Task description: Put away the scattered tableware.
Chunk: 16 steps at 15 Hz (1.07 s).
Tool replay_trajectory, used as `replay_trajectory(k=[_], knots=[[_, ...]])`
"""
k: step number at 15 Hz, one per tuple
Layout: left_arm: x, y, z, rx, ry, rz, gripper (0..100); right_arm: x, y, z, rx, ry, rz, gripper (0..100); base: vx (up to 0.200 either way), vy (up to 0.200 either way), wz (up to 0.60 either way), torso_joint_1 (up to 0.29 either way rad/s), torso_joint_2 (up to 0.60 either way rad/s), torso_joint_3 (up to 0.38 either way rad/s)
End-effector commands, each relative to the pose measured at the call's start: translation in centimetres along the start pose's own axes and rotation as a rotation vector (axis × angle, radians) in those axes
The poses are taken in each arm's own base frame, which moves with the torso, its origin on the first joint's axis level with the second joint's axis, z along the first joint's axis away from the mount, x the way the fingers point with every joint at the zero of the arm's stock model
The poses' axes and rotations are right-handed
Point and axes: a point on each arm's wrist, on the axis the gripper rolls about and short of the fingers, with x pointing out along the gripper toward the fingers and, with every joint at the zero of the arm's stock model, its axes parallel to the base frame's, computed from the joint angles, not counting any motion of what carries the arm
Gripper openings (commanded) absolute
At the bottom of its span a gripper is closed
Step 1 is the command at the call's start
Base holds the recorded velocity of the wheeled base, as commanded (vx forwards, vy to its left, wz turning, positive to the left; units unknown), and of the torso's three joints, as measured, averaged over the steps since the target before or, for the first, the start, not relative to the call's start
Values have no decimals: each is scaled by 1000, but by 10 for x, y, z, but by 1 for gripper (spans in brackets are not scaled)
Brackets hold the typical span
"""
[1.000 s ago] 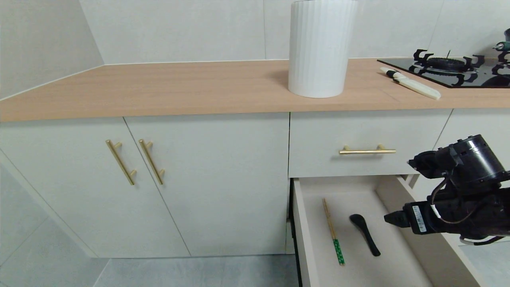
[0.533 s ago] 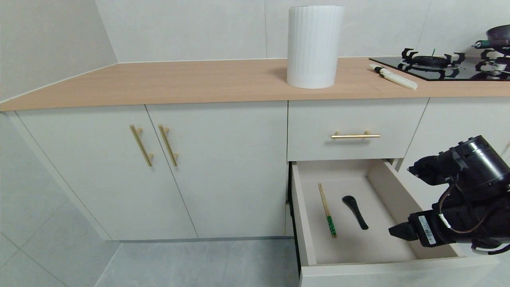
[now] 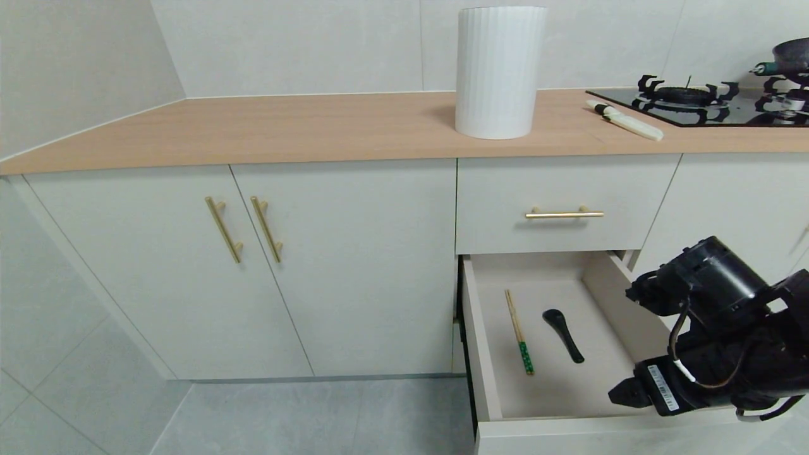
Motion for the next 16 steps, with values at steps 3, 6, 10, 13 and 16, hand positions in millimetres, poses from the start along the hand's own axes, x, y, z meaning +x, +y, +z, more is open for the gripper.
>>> replay_trajectory(k=[3, 6, 10, 13, 16], knots=[[0, 0, 0, 0, 0, 1, 100, -7, 22, 2, 29, 145, 90, 100, 0, 0, 0, 0, 0, 0], [0, 0, 0, 0, 0, 2, 100, -20, 27, -4, -12, 245, 101, 100, 0, 0, 0, 0, 0, 0], [0, 0, 0, 0, 0, 1, 100, 12, 38, -2, -11, 364, 65, 100, 0, 0, 0, 0, 0, 0], [0, 0, 0, 0, 0, 1, 100, 31, 44, -1, -12, 423, 39, 100, 0, 0, 0, 0, 0, 0], [0, 0, 0, 0, 0, 1, 100, 38, 45, 0, -9, 437, 28, 100, 0, 0, 0, 0, 0, 0]])
